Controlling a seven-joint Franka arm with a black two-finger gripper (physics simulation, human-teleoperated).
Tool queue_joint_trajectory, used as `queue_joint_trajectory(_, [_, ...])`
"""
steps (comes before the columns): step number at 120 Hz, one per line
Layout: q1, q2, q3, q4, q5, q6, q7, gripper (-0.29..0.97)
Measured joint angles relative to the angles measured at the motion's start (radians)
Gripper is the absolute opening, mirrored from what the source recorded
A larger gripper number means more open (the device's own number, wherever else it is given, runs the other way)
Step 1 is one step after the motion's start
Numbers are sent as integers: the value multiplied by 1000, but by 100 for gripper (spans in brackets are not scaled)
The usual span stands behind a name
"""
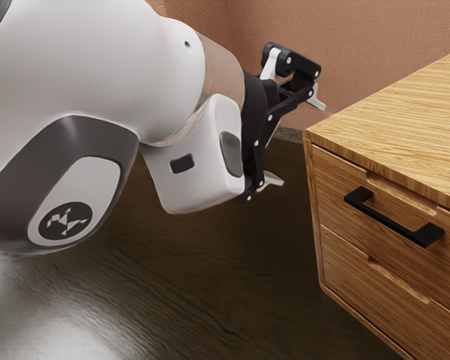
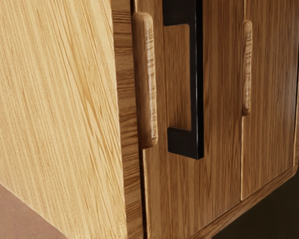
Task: Pull the drawer handle with one arm to open the drawer
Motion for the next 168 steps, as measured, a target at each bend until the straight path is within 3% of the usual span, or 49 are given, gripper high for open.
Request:
queue_joint_trajectory(18, [3,25,-2,0,0,8,12,62])
queue_joint_trajectory(42, [9,32,-30,-24,1,9,24,46])
queue_joint_trajectory(63, [35,45,-35,-28,21,85,33,40])
queue_joint_trajectory(168, [26,188,-120,-56,34,167,52,37])
